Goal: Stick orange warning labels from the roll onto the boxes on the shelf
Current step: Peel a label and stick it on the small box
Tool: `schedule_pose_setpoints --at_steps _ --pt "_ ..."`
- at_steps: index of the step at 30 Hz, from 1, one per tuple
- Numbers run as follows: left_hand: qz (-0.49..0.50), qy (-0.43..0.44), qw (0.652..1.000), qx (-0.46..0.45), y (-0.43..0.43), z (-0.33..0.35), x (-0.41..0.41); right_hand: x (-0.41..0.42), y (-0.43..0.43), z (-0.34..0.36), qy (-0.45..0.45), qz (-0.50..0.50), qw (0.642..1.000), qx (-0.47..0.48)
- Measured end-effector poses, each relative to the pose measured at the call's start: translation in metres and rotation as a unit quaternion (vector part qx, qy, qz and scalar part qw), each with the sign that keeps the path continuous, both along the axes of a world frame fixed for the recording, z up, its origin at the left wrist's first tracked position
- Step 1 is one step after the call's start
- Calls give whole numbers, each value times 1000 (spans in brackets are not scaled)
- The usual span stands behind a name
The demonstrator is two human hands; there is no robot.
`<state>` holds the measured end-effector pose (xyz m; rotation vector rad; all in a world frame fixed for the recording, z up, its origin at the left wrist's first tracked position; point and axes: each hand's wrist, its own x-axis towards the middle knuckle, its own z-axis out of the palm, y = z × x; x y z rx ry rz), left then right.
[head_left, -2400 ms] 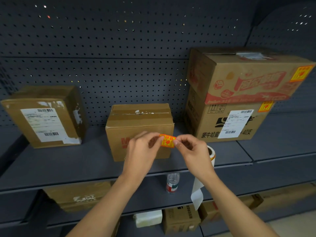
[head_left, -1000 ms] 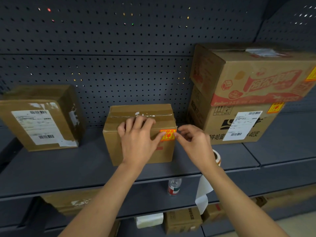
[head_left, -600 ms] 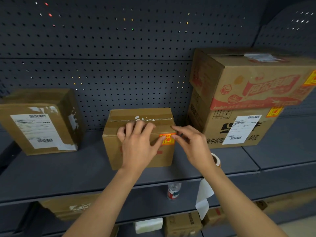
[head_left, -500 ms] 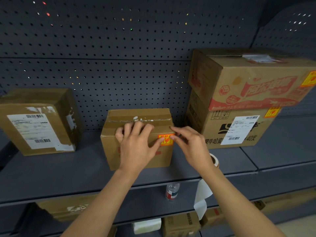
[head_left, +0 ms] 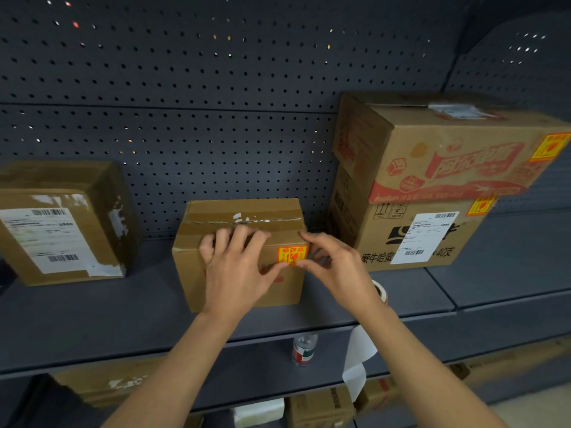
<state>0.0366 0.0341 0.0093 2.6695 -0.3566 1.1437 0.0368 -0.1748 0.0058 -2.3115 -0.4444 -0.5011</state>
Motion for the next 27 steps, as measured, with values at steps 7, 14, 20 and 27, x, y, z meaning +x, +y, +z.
schedule_pose_setpoints --at_steps 7,14,20,27 --pt "0 -2 1000 -9 -2 0 1 2 2 0 -14 -17 1000 11" --pt "-3 -11 999 -30 -4 0 1 4 1 5 -20 -11 999 48" --pt "-3 -8 999 -35 -4 0 2 5 2 5 -23 -13 998 53" --pt "-15 -2 1000 -15 0 -2 1 4 -2 5 3 13 999 47"
